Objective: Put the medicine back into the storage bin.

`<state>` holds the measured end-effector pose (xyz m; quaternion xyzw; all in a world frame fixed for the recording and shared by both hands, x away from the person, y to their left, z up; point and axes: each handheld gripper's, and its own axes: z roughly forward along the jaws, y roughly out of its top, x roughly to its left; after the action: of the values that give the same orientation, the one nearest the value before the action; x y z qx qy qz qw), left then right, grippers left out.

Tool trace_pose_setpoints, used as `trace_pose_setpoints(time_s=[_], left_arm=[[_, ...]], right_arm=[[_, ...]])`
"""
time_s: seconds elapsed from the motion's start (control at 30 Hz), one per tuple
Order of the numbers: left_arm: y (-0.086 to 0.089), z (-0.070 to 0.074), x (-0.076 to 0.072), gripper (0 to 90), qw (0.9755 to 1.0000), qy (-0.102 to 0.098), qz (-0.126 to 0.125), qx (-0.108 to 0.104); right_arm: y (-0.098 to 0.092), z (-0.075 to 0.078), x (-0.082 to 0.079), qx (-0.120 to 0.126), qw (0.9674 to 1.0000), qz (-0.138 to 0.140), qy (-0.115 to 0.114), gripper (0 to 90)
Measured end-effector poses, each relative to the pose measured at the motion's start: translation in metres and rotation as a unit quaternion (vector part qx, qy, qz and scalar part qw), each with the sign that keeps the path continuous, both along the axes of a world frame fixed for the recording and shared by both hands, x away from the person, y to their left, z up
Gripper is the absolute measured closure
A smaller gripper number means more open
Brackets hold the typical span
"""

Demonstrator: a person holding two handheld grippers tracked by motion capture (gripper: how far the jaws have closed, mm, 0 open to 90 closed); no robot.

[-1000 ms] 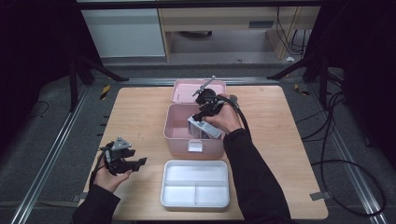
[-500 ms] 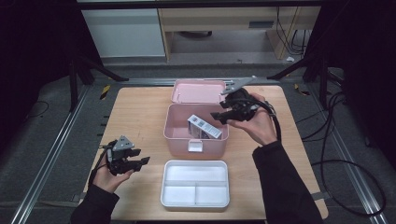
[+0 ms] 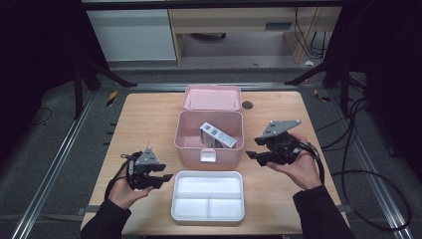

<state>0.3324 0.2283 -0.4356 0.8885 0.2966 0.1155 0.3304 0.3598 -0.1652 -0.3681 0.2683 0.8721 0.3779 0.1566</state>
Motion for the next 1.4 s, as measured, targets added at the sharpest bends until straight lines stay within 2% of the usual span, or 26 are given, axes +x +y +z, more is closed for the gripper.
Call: trace_pose_setpoints(time_s=[0.23, 0.33, 0.43, 0.63, 0.8, 0.9, 1.1, 1.3, 1.4], left_arm=[[-0.016, -0.006, -0.002, 62.2, 0.9988, 0.019, -0.041, 0.017], [-0.023, -0.009, -0.002, 62.8, 0.9974, 0.025, -0.063, 0.025], [-0.029, -0.012, -0.004, 64.2, 0.9958, 0.026, -0.079, 0.038], [-0.036, -0.02, -0.004, 66.9, 0.9925, 0.034, -0.1, 0.061], [-0.04, -0.024, -0.005, 68.5, 0.9891, 0.044, -0.119, 0.074], [-0.043, -0.028, -0.006, 69.4, 0.9866, 0.051, -0.131, 0.083], [-0.048, -0.036, -0.005, 70.9, 0.9815, 0.063, -0.146, 0.106], [-0.051, -0.044, -0.001, 75.9, 0.9776, 0.072, -0.151, 0.127], [-0.053, -0.045, 0.0, 77.4, 0.9768, 0.071, -0.154, 0.131]], right_arm=[[0.003, -0.029, -0.01, -0.017, 0.9995, 0.022, 0.017, 49.8], [0.007, -0.041, -0.013, -0.037, 0.9983, 0.037, 0.025, 49.8], [0.011, -0.048, -0.014, -0.043, 0.9975, 0.046, 0.034, 50.8], [0.023, -0.067, -0.015, -0.065, 0.9939, 0.071, 0.054, 54.7], [0.039, -0.081, -0.019, -0.089, 0.9881, 0.102, 0.073, 59.3], [0.048, -0.091, -0.022, -0.11, 0.9827, 0.122, 0.086, 61.1], [0.059, -0.105, -0.024, -0.134, 0.9751, 0.141, 0.106, 66.1], [0.065, -0.113, -0.025, -0.149, 0.9697, 0.152, 0.12, 72.4], [0.068, -0.116, -0.024, -0.16, 0.9674, 0.156, 0.12, 74.2]])
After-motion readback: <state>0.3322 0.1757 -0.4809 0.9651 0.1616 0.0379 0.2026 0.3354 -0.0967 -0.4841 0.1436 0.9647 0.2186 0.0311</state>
